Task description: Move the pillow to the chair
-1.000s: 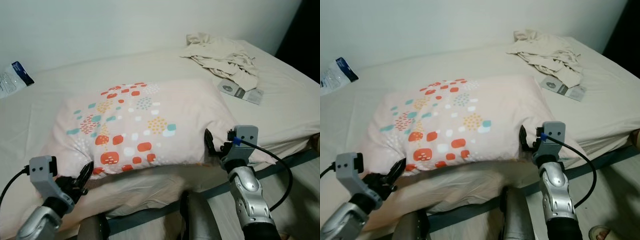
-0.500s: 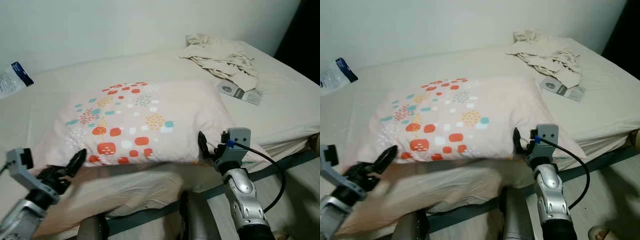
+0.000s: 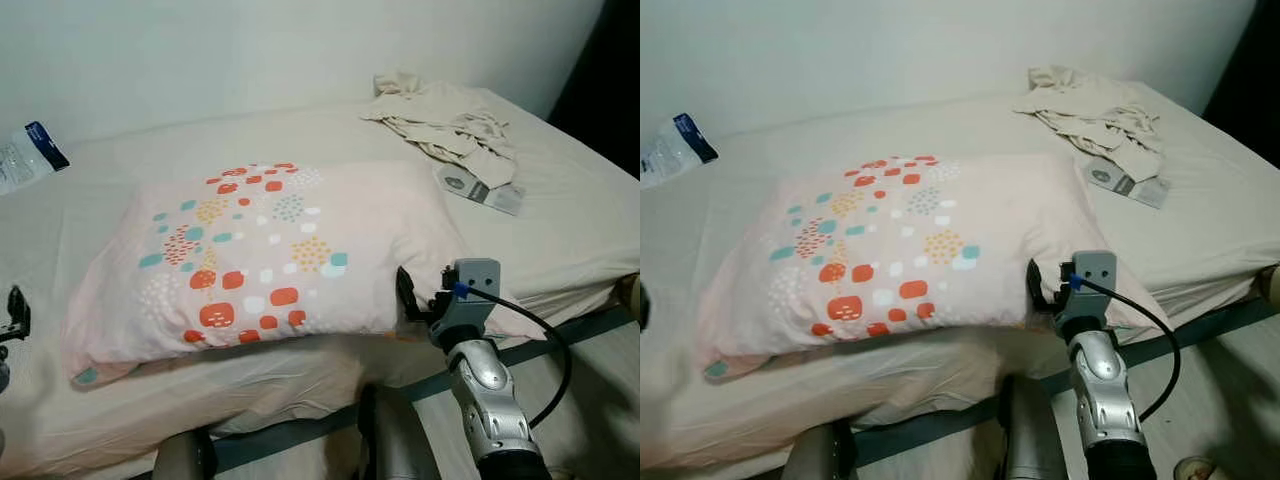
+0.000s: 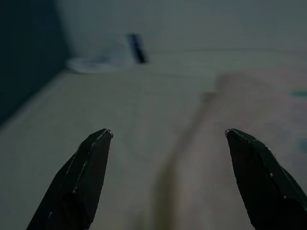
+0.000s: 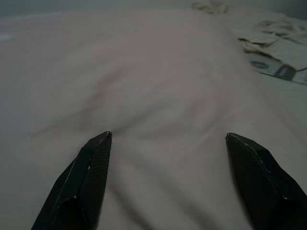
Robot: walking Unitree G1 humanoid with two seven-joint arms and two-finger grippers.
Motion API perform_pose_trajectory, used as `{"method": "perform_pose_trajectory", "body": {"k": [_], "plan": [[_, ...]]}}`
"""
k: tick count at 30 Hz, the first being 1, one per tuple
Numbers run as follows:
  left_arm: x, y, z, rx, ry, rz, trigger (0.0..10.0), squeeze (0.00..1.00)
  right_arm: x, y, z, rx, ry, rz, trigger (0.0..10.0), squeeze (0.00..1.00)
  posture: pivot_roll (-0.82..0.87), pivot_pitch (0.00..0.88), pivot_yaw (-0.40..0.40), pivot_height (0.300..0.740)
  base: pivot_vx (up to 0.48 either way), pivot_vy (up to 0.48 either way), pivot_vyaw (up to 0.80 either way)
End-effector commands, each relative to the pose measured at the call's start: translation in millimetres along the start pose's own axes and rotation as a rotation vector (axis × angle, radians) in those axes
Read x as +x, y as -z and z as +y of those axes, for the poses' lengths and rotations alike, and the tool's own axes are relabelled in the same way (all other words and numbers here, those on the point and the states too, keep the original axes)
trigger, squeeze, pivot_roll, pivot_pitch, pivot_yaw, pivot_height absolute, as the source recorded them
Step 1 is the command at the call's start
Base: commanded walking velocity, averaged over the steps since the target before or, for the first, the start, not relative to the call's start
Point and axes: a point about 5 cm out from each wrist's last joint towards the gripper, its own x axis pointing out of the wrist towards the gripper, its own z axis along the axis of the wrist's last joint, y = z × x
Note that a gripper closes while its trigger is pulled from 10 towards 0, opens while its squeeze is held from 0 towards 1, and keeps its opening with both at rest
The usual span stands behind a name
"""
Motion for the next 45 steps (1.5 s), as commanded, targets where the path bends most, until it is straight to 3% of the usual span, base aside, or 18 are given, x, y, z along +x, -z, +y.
{"method": "perform_pose_trajectory", "body": {"k": [1, 2, 3, 6, 8, 10, 11, 16, 20, 25, 36, 40, 45], "plan": [[4.1, 19, -11.7, -0.08, 0.058, 0.129, 10.0, 0.0, 0.3, 5, 2.9, 0.012, -0.01, 0.017, 10.0, 0.0, -0.02, 0.114, -0.036, 0.543, 0.0, 0.0, 0.0], [4.1, 19, -11.7, -0.08, 0.058, 0.129, 10.0, 0.0, 0.3, 5, 2.9, 0.012, -0.01, 0.017, 10.0, 0.0, -0.02, 0.114, -0.036, 0.543, 0.0, 0.0, 0.0], [11.5, 44, -25.8, -0.182, 0.123, 0.347, 10.0, 0.0, 2.4, 7, 3.1, 0.05, -0.009, 0.036, 10.0, 0.0, -0.02, 0.112, -0.035, 0.543, 0.0, 0.0, 0.0], [18.7, 53, -37.5, -0.196, 0.172, 0.416, 10.0, 0.0, 4.0, 8, 3.4, 0.069, -0.018, 0.047, 10.0, 0.0, -0.02, 0.112, -0.036, 0.543, 0.0, 0.0, 0.0], [25.9, 51, -43.5, -0.176, 0.185, 0.396, 10.0, 0.0, 4.8, 8, 3.3, 0.077, -0.026, 0.049, 10.0, 0.0, -0.02, 0.114, -0.036, 0.543, 0.0, 0.0, 0.0], [44.4, 51, -54.6, -0.142, 0.187, 0.375, 10.0, 0.0, 5.5, 9, 0.7, 0.085, -0.036, 0.057, 10.0, 0.0, -0.02, 0.115, -0.031, 0.543, 0.0, 0.0, 0.0], [44.4, 51, -54.6, -0.142, 0.187, 0.375, 10.0, 0.0, 5.5, 9, 0.7, 0.085, -0.036, 0.057, 10.0, 0.0, -0.02, 0.115, -0.031, 0.543, 0.0, 0.0, 0.0], [64.6, 56, -69.7, -0.045, 0.24, 0.417, 10.0, 0.0, 3.7, 3, -17.9, 0.087, 0.038, 0.032, 10.0, 0.0, -0.04, 0.13, -0.008, 0.543, 0.0, 0.0, 0.0], [71.4, 56, -69.2, -0.057, 0.221, 0.438, 10.0, 0.0, 0.2, 0, -28.4, 0.074, 0.083, 0.011, 10.0, 0.0, -0.05, 0.136, 0.002, 0.543, 0.0, 0.0, 0.0], [81.4, 57, -57.6, 0.033, 0.14, 0.461, 10.0, 0.0, -13.2, 5, -58.6, 0.068, 0.213, 0.028, 10.0, 0.0, -0.06, 0.145, 0.01, 0.543, 0.0, 0.0, 0.0], [78.9, 72, -58.7, 0.049, 0.081, 0.625, 10.0, 0.0, -12.7, 8, -61.0, 0.116, 0.217, 0.062, 10.0, 0.0, -0.06, 0.144, 0.006, 0.543, 0.0, 0.0, 0.0], [68.5, 89, -68.6, -0.087, 0.107, 0.809, 10.0, 0.0, -8.8, 17, -53.3, 0.128, 0.184, 0.14, 10.0, 0.0, -0.05, 0.14, 0.002, 0.543, 0.0, 0.0, 0.0], [60.9, 98, -69.5, -0.154, 0.093, 0.897, 10.0, 0.0, -8.7, 22, -49.2, 0.14, 0.161, 0.183, 10.0, 0.0, -0.05, 0.138, 0.003, 0.543, 0.0, 0.0, 0.0]]}}
